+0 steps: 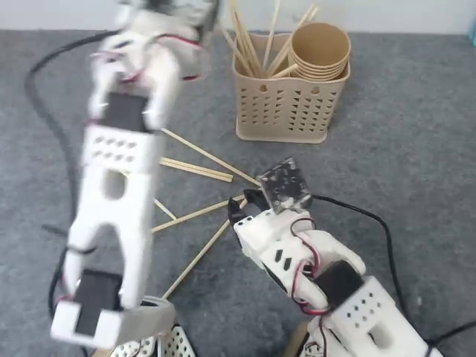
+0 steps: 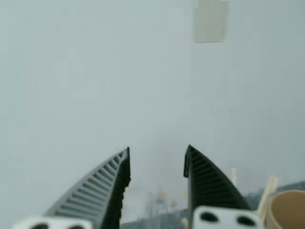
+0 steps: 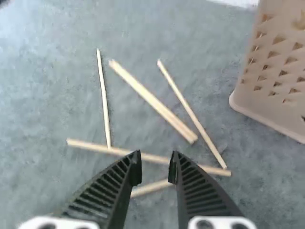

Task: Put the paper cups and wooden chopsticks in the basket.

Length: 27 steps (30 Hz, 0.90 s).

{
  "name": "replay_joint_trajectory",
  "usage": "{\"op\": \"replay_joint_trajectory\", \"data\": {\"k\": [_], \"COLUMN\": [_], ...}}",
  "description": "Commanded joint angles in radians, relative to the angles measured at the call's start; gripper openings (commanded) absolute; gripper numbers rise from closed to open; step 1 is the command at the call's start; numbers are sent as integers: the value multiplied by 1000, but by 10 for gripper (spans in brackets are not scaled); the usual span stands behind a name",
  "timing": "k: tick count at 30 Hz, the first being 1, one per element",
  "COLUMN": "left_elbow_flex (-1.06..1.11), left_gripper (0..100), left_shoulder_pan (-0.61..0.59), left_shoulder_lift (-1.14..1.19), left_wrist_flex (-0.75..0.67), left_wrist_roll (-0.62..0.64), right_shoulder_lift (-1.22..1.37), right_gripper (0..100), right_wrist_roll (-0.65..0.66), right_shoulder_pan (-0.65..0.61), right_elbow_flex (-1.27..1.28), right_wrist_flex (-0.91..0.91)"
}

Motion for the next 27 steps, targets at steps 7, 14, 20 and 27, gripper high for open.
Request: {"op": "replay_joint_trajectory", "data": {"k": [7,14,20,27], "left_elbow_flex": [-56,-56,-54,76], "left_gripper": [178,177,178,179], "left_shoulder_pan": [-270,-546,-924,-1165], "left_shoulder_lift": [-265,-278,-276,-278], "left_wrist_flex": [448,637,620,514], "left_wrist_roll": [3,3,3,-3], "right_shoulder_lift": [420,697,957,1256], "right_gripper": [107,110,183,216], "right_wrist_roll": [44,443,563,615], "right_shoulder_pan": [-77,-139,-145,-147], "right_elbow_flex": [-160,-278,-443,-680], "right_wrist_flex": [-22,97,134,136]}}
